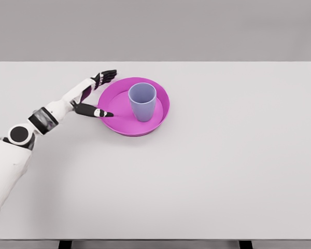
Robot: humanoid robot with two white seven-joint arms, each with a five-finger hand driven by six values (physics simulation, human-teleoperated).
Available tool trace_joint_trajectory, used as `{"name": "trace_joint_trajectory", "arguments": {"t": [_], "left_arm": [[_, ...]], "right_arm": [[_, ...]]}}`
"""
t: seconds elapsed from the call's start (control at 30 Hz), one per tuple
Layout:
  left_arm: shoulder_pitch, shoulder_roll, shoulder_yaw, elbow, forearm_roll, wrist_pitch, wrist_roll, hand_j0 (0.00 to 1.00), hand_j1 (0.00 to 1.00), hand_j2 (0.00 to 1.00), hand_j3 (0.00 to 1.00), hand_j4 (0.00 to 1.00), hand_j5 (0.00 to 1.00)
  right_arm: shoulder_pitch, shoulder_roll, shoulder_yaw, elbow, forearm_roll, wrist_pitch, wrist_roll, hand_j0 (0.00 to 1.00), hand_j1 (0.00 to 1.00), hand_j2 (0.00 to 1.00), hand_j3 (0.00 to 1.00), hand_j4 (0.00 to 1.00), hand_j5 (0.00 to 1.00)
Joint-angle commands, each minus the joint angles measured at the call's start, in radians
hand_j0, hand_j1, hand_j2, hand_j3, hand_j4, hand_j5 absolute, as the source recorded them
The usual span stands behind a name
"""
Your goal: Flip the cup with left arm and place it on the plate
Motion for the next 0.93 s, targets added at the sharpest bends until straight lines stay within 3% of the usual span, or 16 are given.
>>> {"name": "trace_joint_trajectory", "arguments": {"t": [0.0,0.2,0.43,0.53,0.67,0.9], "left_arm": [[0.000,0.043,0.032,-0.004,0.006,-0.004,0.001,1.00,1.00,1.00,1.00,1.00,1.00],[0.000,0.070,0.062,-0.004,-0.003,-0.004,0.001,1.00,1.00,1.00,1.00,1.00,1.00],[0.015,0.188,0.069,-0.008,-0.005,-0.004,-0.001,1.00,1.00,1.00,1.00,1.00,1.00],[0.052,0.245,0.074,-0.007,-0.005,-0.004,-0.001,1.00,1.00,1.00,1.00,1.00,1.00],[0.161,0.239,0.207,-0.008,-0.006,-0.004,-0.002,1.00,1.00,1.00,1.00,1.00,1.00],[0.163,0.244,0.209,-0.010,-0.006,-0.004,-0.002,1.00,1.00,1.00,1.00,1.00,1.00]], "right_arm": [[0.000,0.000,-0.001,0.000,0.000,0.000,0.000,1.00,1.00,1.00,1.00,1.00,1.00],[0.000,0.000,-0.001,0.000,0.000,0.000,0.000,1.00,1.00,1.00,1.00,1.00,1.00],[0.000,0.000,-0.001,0.000,0.000,0.000,0.000,1.00,1.00,1.00,1.00,1.00,1.00],[0.000,0.000,0.001,0.000,0.000,0.000,0.000,1.00,1.00,1.00,1.00,1.00,1.00],[0.000,0.000,0.001,0.000,0.000,0.000,0.000,1.00,1.00,1.00,1.00,1.00,1.00],[0.000,0.000,0.001,0.000,0.000,0.000,0.000,1.00,1.00,1.00,1.00,1.00,1.00]]}}
